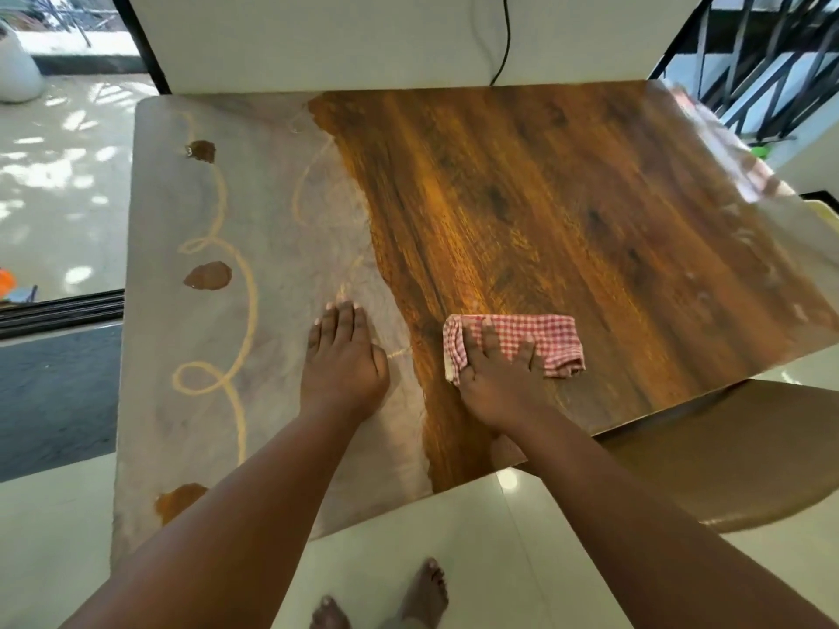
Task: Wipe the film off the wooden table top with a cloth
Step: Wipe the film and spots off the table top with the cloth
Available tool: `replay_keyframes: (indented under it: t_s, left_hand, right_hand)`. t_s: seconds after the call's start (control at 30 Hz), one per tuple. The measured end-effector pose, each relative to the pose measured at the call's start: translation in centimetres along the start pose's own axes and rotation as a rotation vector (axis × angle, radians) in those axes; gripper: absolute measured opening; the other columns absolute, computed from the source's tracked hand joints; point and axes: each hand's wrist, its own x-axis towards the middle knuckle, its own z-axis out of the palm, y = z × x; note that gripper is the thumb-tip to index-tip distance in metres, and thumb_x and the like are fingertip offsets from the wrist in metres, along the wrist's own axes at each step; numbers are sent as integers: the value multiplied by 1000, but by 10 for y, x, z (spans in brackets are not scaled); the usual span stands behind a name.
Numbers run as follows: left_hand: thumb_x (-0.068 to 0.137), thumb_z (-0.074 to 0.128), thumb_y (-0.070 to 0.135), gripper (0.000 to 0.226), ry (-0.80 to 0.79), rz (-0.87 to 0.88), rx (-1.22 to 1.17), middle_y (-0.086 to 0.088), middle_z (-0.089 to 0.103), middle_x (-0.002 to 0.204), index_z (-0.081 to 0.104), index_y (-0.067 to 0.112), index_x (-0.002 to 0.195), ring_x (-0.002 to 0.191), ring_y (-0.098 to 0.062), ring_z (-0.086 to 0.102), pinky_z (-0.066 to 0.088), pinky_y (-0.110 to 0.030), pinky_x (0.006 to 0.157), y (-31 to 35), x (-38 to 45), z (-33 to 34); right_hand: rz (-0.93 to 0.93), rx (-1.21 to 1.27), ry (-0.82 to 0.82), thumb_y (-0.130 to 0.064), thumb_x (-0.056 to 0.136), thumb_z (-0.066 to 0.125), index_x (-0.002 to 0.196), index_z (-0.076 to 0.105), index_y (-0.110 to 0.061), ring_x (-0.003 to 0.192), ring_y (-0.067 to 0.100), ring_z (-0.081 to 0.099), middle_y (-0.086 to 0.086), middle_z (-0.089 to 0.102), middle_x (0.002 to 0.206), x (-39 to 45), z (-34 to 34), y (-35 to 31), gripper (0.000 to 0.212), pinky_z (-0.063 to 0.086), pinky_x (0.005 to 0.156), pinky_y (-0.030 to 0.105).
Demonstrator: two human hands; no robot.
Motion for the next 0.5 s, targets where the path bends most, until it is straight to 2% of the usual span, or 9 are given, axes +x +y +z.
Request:
replay_keyframes:
  t_s: [0.1,0.17,0.23,0.3,0.37,0.5]
  left_hand:
    - [96,19,35,63,-5,5,-8,-11,6,160,10,8,152,148,-25,0,-2,-37,118,-1,1,0]
    - [96,21,34,62,-6,5,-15,-11,7,160,11,8,152,148,-25,0,-1,-38,118,-1,1,0]
    - [96,21,34,63,-7,1,-8,-11,7,160,11,8,152,148,-25,0,-2,-37,118,0,1,0]
    - [96,20,35,63,-8,1,-1,-11,6,160,10,8,152,148,-25,-1,-3,-37,118,0,1,0]
    - [96,20,35,63,-8,1,-5,-11,6,160,10,9,152,148,-25,-1,-3,-36,117,0,2,0]
    - [96,19,35,63,-6,-5,-5,-11,7,160,10,8,152,148,-25,0,-2,-37,118,0,0,-1]
  right_hand:
    - [-129,-73,18,-51,98,12,146,-18,-40,140,47,-16,-1,-19,157,-18,7,1,58,-10,111,57]
    - [-254,-114,30,-53,94,6,134,-33,-51,142,41,-16,-8,-24,152,-47,22,9,55,-12,111,53]
    - [-318,-118,5,-56,89,0,124,-39,-57,143,35,-14,-15,-23,148,-69,28,21,52,-13,111,51]
    - [-287,-127,-32,-60,88,-2,122,-38,-60,144,33,-12,-17,-20,149,-67,21,33,50,-7,111,54]
    - [-224,-152,-42,-62,91,1,131,-32,-57,144,37,-9,-13,-17,155,-49,13,35,52,-1,111,59]
    - [-102,-51,-46,-58,96,10,144,-17,-44,141,44,-14,-4,-16,158,2,-5,7,58,-6,108,65]
